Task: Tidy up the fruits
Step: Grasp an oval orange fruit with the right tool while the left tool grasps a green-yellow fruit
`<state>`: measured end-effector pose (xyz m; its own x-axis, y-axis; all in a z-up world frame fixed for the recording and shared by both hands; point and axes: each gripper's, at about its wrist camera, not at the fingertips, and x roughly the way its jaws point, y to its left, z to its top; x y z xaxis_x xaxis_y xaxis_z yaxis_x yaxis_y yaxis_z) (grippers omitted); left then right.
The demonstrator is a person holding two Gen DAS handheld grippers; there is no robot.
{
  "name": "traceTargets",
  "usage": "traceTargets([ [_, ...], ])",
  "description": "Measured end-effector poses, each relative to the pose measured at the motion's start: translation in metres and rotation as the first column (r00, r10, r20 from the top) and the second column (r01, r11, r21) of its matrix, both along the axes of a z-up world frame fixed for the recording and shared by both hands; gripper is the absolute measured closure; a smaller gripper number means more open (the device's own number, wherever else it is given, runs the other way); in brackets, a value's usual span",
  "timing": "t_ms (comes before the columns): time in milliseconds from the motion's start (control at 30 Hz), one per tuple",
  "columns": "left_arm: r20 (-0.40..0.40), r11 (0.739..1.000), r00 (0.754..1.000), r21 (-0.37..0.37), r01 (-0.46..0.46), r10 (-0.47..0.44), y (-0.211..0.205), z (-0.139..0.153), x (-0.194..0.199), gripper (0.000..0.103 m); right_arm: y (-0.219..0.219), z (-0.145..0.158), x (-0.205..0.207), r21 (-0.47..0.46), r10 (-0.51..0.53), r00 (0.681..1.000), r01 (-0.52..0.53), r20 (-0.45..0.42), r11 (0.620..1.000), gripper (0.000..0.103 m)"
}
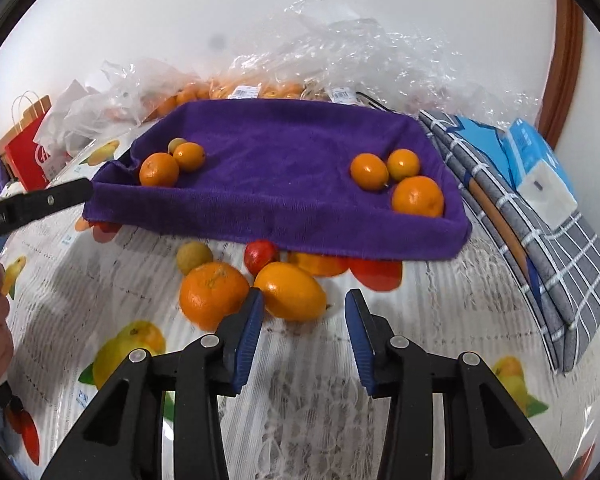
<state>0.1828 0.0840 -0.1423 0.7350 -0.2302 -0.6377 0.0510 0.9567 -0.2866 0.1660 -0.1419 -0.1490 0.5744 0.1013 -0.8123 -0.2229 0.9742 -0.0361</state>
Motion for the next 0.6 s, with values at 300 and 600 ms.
traceTargets([
  [300,-0.031,1.0,1.0,0.018,0.003,-0.002,-0.005,-0.008,0.004,0.056,0.002,-0.01,0.018,0.022,0.015,1.0,-0.015,-0.017,1.0,0.059],
  [600,-0.038,0.997,0.998,0.055,0.047,-0.045,-0.018,-0.012,0.004,0.059,-0.022,-0.011,0.013,0.04,-0.036,0.999,0.037,-0.025,0.999,0.071],
])
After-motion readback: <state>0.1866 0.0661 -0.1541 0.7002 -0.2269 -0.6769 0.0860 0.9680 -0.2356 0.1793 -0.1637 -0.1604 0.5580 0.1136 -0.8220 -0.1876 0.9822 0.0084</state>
